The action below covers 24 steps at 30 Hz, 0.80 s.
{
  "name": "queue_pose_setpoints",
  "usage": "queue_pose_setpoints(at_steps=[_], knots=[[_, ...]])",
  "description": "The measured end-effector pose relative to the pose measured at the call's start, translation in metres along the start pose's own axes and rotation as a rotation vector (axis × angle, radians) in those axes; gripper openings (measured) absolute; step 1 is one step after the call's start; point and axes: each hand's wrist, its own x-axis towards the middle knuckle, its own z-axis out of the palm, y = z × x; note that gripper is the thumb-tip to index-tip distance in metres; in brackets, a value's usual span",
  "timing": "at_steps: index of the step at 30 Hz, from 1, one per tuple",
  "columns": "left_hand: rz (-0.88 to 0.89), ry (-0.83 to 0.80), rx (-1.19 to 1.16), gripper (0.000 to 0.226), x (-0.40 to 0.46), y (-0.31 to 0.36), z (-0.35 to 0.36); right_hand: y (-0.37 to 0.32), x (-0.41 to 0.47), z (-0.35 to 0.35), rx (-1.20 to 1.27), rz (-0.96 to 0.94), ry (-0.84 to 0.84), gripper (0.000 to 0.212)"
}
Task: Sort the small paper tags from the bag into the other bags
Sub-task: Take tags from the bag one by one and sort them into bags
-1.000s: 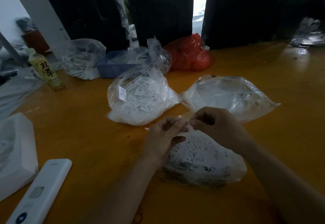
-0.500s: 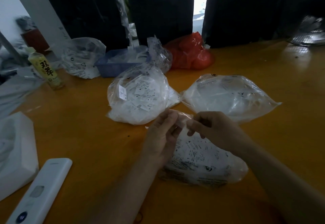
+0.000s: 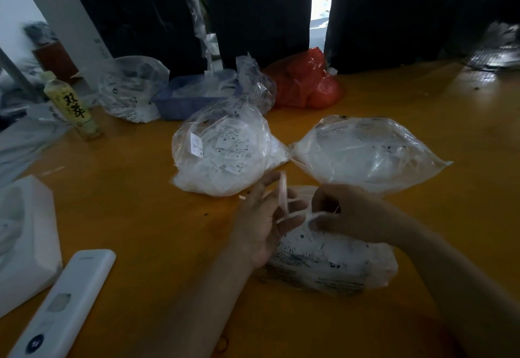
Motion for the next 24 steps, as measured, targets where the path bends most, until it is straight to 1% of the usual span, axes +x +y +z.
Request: queue_pose_setpoints(at_steps=[1,3,4,5,7,9,12,14,16,18,20,24], knots=[[-0.005,0.007,0.035,0.035,0.0,-0.001,0.0,0.001,0.0,-0.002,0.137,0.039,0.069,0.019],[-0.011,0.017,0.091,0.042,-0.001,-0.002,0.001,0.001,0.001,-0.006,0.424,0.096,0.182,0.029],[-0.009,0.024,0.119,0.046,-0.002,-0.002,0.002,0.0,0.001,-0.007,0.509,0.098,0.234,0.033],[0.003,0.03,0.154,0.047,-0.001,-0.003,0.002,0.0,0.001,-0.007,0.52,0.084,0.284,0.031],[0.048,0.033,0.247,0.047,-0.001,-0.005,0.002,0.001,0.001,-0.007,0.438,0.054,0.343,0.016],[0.101,0.035,0.359,0.043,0.0,-0.007,0.0,-0.001,-0.002,-0.008,0.373,0.027,0.321,0.01],[0.178,0.012,0.505,0.039,0.0,-0.008,-0.002,-0.009,-0.006,-0.008,0.286,-0.028,0.23,0.03],[0.196,-0.001,0.568,0.041,-0.001,-0.008,-0.003,-0.011,-0.005,-0.007,0.197,-0.058,0.214,0.023],[0.196,0.007,0.599,0.039,0.0,-0.009,-0.005,-0.008,-0.003,-0.006,0.156,-0.047,0.25,0.015],[0.191,0.025,0.584,0.034,0.001,-0.009,-0.005,-0.005,-0.002,-0.006,0.163,-0.029,0.297,0.016],[0.165,0.051,0.481,0.025,0.002,-0.009,-0.003,-0.004,-0.003,-0.006,0.181,-0.032,0.315,0.019],[0.094,0.108,0.308,0.008,0.004,-0.007,-0.002,-0.006,-0.002,-0.003,0.149,-0.034,0.245,0.02]])
